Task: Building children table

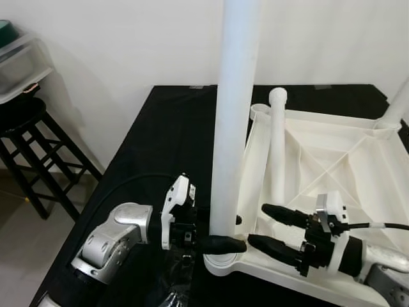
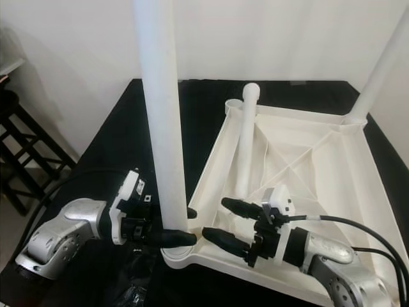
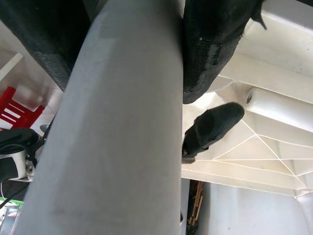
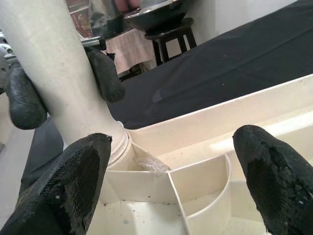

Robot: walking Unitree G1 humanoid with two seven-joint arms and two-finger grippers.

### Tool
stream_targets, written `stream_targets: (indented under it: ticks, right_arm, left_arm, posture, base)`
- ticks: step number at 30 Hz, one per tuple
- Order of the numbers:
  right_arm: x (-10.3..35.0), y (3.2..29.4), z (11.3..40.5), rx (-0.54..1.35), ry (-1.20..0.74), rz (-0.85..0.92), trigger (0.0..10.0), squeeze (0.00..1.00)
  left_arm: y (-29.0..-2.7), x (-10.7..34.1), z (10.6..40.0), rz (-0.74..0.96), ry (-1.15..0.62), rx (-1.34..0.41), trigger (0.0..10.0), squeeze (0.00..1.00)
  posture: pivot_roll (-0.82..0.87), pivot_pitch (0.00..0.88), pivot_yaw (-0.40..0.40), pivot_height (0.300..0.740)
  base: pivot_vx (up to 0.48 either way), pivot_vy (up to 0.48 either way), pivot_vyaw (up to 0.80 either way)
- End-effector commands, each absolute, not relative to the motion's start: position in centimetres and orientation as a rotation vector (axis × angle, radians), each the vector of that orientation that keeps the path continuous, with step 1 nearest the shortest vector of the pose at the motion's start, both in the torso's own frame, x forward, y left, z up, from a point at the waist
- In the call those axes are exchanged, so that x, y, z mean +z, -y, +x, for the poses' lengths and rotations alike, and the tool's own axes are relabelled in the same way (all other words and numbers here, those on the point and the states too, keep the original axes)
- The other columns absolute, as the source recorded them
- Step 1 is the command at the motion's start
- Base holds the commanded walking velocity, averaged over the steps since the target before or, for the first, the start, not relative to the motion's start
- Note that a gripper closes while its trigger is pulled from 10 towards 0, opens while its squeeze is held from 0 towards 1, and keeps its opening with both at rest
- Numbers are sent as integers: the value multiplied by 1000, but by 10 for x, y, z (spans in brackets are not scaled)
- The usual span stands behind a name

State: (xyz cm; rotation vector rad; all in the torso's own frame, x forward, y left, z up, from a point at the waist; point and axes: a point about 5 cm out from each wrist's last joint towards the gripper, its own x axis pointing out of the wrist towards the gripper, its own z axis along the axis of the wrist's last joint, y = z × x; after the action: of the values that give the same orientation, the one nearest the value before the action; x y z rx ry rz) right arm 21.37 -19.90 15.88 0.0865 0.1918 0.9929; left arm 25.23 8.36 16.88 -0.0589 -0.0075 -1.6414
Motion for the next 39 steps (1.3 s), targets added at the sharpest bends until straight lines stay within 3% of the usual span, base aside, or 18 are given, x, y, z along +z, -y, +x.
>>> stream_targets:
  ticks: [1,8,9,10,17,24,25,27,28,39]
  right_arm:
    - [158,198,213,996,-199,85,10000,0]
    - [158,197,213,998,-203,85,10000,0]
    - [158,197,213,996,-202,86,10000,0]
    - [158,197,213,997,-202,87,10000,0]
    - [157,196,211,1007,-210,84,10000,0]
    - [155,194,204,1092,-250,23,10000,0]
    - [153,190,201,1180,-280,-66,10000,0]
    - [152,189,201,1210,-291,-107,10000,0]
    - [154,186,206,1234,-282,-138,10000,0]
    - [171,165,247,1325,-183,-249,10000,0]
  left_arm:
    - [-80,165,248,-104,-6,-1687,0,0]
    - [-75,165,250,-63,-8,-1648,0,0]
    - [-73,166,262,-50,3,-1554,10000,431]
    - [-71,167,267,-54,9,-1518,10000,1000]
    - [-64,172,269,-79,3,-1506,10000,1000]
    - [-76,169,266,-50,-22,-1480,10000,1000]
    - [-94,166,269,-33,-31,-1386,10000,443]
    - [-102,165,270,-27,-34,-1351,10000,443]
    - [-111,163,270,-23,-45,-1310,10000,0]
    - [-148,148,249,-40,-116,-1198,10000,0]
  posture:
    - [-71,55,37,740]
    - [-68,54,37,740]
    - [-66,53,37,740]
    - [-66,53,37,740]
    - [-74,48,36,740]
    - [-70,52,27,740]
    - [-65,54,23,740]
    - [-65,54,23,740]
    - [-54,52,10,740]
    - [-35,53,-18,740]
  base:
    - [0,0,0]
    - [0,0,0]
    - [0,0,0]
    - [0,0,0]
    - [0,0,0]
    - [0,0,0]
    - [0,0,0]
    - [0,0,0]
    - [0,0,0]
    - [0,0,0]
